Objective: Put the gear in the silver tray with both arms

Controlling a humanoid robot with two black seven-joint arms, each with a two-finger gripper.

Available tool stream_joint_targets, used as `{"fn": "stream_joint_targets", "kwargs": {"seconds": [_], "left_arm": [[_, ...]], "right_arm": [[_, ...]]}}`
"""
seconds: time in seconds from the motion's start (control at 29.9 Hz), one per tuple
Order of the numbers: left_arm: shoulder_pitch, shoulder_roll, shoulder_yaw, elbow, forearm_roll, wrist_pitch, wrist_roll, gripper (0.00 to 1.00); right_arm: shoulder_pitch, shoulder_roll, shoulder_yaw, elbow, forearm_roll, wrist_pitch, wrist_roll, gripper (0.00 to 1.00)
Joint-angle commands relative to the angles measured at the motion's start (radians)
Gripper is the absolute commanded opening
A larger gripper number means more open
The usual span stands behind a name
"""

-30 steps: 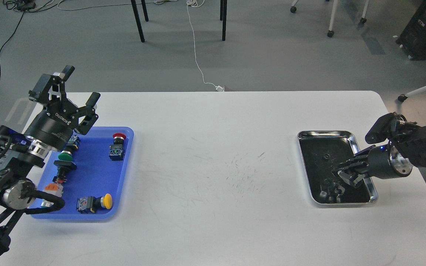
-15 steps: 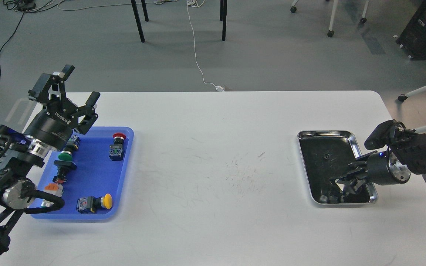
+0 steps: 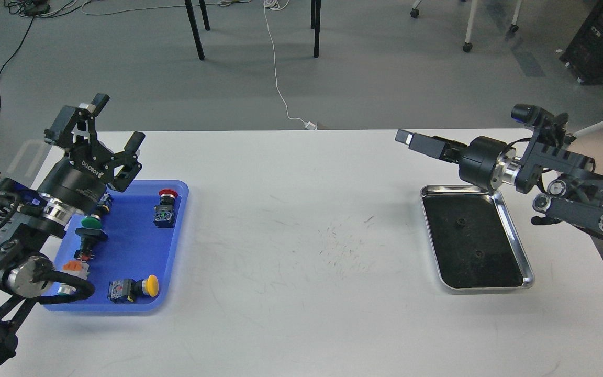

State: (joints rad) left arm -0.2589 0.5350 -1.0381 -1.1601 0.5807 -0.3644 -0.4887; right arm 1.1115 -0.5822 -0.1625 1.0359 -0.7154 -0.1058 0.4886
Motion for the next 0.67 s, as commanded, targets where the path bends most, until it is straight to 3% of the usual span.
{"fn": "stream_joint_targets", "kwargs": {"seconds": [0.0, 0.1, 0.17, 0.23, 0.37, 0.64], "left_arm": [[0.001, -0.015, -0.005, 0.000, 0.018, 0.005, 0.000, 0.98], [0.000, -0.056, -0.017, 0.000, 0.018, 0.007, 0.001, 0.98], [0.001, -0.081, -0.043, 0.002, 0.015, -0.001, 0.065, 0.98], [0.010, -0.107, -0.063, 0.002, 0.011, -0.001, 0.094, 0.98], [0.047, -0.150, -0.079, 0.011, 0.013, 0.002, 0.101, 0.98], [0.075, -0.178, -0.096, 0.011, 0.018, -0.002, 0.105, 0.98]], "right_arm": [[-0.125, 0.105, 0.231, -0.065, 0.271, 0.006, 0.000, 0.97], [-0.203, 0.160, 0.360, -0.053, 0.492, 0.029, 0.000, 0.97], [-0.246, 0.168, 0.408, -0.028, 0.572, 0.073, 0.000, 0.97], [-0.285, 0.171, 0.438, -0.019, 0.606, 0.138, 0.000, 0.97], [-0.346, 0.176, 0.451, -0.033, 0.605, 0.262, 0.000, 0.97], [-0.383, 0.162, 0.512, 0.009, 0.605, 0.268, 0.000, 0.99]]}}
